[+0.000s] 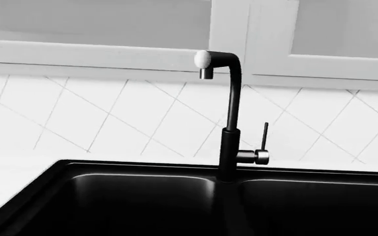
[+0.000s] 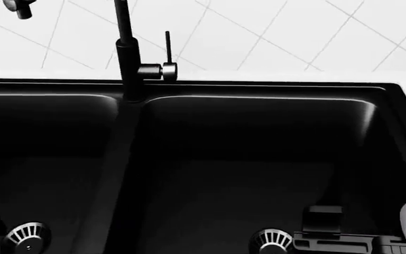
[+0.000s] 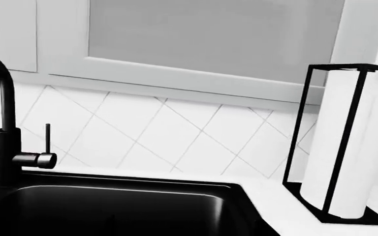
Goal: There is a mixed pile of frozen fruits and vegetables on the counter. Locate all the frozen vegetables and place the items in a bowl on the counter. Take all the frozen fruits and defrost them in a running sink.
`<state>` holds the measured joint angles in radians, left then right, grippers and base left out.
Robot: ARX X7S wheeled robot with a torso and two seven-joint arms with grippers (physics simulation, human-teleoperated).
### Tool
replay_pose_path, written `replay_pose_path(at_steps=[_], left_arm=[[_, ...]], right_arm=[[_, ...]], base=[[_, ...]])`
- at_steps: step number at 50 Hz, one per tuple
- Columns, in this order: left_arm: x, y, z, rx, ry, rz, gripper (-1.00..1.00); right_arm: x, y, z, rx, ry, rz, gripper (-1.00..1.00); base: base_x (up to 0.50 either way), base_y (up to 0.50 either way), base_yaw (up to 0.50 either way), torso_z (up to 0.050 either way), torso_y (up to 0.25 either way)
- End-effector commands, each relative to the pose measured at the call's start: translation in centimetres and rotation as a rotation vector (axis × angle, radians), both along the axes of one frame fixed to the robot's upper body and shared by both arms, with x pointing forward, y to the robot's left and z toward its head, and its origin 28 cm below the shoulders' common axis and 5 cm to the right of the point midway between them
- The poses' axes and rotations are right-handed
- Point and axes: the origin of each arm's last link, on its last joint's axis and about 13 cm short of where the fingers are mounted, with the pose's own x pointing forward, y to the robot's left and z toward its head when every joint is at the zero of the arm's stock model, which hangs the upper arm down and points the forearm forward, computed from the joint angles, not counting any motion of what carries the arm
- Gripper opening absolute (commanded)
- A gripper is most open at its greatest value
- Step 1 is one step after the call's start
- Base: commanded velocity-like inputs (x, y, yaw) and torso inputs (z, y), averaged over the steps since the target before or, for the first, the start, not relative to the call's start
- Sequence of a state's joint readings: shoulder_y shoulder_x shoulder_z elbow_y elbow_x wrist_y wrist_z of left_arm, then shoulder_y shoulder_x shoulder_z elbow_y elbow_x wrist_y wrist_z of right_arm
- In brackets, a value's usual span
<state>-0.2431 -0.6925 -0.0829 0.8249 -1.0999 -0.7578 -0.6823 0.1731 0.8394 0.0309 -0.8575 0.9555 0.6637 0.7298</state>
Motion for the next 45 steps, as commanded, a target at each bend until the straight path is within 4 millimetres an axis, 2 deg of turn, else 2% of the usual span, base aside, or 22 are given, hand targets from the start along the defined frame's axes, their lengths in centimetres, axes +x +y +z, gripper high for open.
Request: replay_pose_path(at_steps=[1, 24, 34, 45], left_arm=[[0.03, -0.02, -0.01, 0.003, 0.0, 0.001, 1.0], [0.12, -0.07, -0.19, 0.008, 0.002, 0.0, 1.0], [0.05, -0.08, -0.16, 0.012, 0.003, -0.004, 1.0], [0.03, -0.01, -0.11, 0.011, 0.001, -0.002, 1.0]], right_arm=[[0.0, 0.09, -0.03, -0.002, -0.001, 0.007, 1.0], [-0.02, 0.09, -0.05, 0.002, -0.005, 0.012, 1.0], [0.05, 0.13, -0.05, 0.015, 0.0, 0.013, 1.0], [0.01, 0.22, -0.1, 0.01, 0.005, 0.018, 1.0]], base=[[0.01, 0.5, 0.0, 0.0, 0.0], [-0.01, 0.5, 0.0, 0.0, 0.0], [-0.19, 0.47, 0.0, 0.0, 0.0], [-0.48, 0.19, 0.0, 0.0, 0.0]])
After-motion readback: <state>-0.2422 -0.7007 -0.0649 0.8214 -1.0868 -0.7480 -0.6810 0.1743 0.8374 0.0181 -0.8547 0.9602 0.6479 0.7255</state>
